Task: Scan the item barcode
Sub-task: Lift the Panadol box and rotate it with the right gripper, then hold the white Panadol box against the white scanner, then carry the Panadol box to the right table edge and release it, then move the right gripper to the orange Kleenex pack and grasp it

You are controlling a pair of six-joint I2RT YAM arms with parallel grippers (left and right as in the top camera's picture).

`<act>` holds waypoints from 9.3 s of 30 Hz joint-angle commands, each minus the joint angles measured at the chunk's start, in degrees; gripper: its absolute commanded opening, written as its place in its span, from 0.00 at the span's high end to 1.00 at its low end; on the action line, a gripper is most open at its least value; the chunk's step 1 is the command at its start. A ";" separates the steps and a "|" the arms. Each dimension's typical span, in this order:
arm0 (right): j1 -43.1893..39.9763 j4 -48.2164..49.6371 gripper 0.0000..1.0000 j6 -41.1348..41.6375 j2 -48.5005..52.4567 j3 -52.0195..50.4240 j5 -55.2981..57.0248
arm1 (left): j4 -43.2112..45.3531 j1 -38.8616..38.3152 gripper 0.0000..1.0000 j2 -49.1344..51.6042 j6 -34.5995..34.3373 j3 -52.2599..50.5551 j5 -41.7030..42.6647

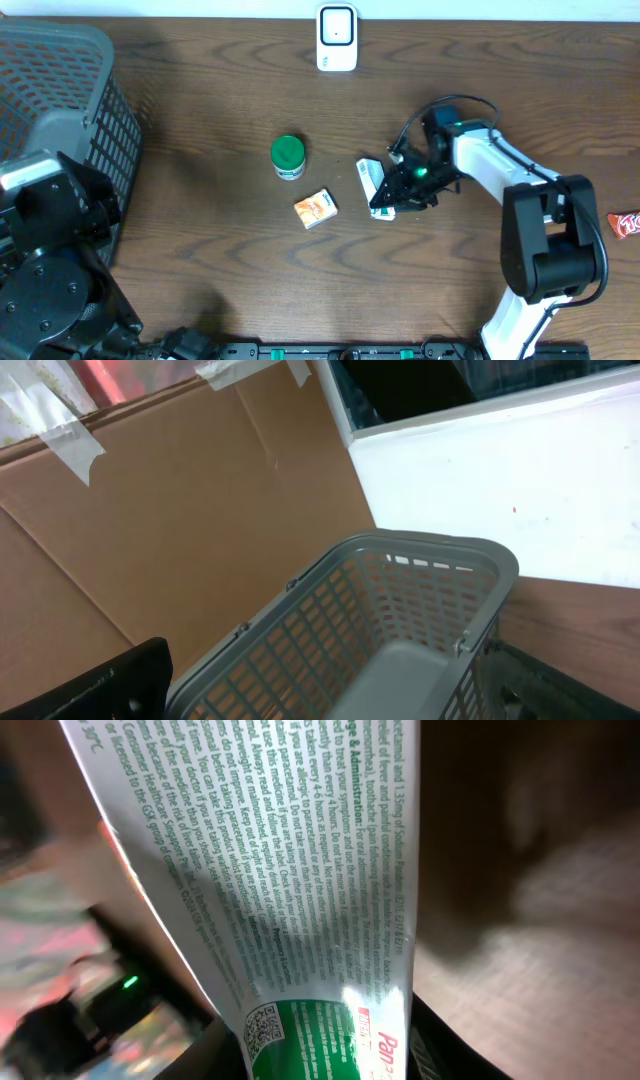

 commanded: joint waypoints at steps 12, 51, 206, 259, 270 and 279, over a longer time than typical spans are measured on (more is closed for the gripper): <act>-3.61 -19.41 0.75 -28.02 -1.11 -0.22 -23.02 | 0.17 0.20 0.02 -0.24 -0.55 -0.09 -0.52; -0.94 9.27 0.75 -11.19 -1.11 0.15 -19.21 | 0.15 0.20 0.02 -0.24 -0.55 -0.09 -0.52; -37.05 -9.75 0.73 7.30 15.72 40.35 70.64 | 0.15 0.20 0.02 -0.24 -0.55 -0.09 -0.52; 18.38 -15.72 0.01 0.37 1.07 31.91 25.64 | 0.15 0.20 0.02 -0.24 -0.55 -0.09 -0.52; 31.26 6.58 0.01 4.04 1.38 10.47 37.64 | 0.15 0.20 0.02 -0.24 -0.55 -0.09 -0.52; 34.56 16.15 0.01 4.68 1.40 2.01 42.75 | 0.15 0.20 0.02 -0.24 -0.55 -0.09 -0.52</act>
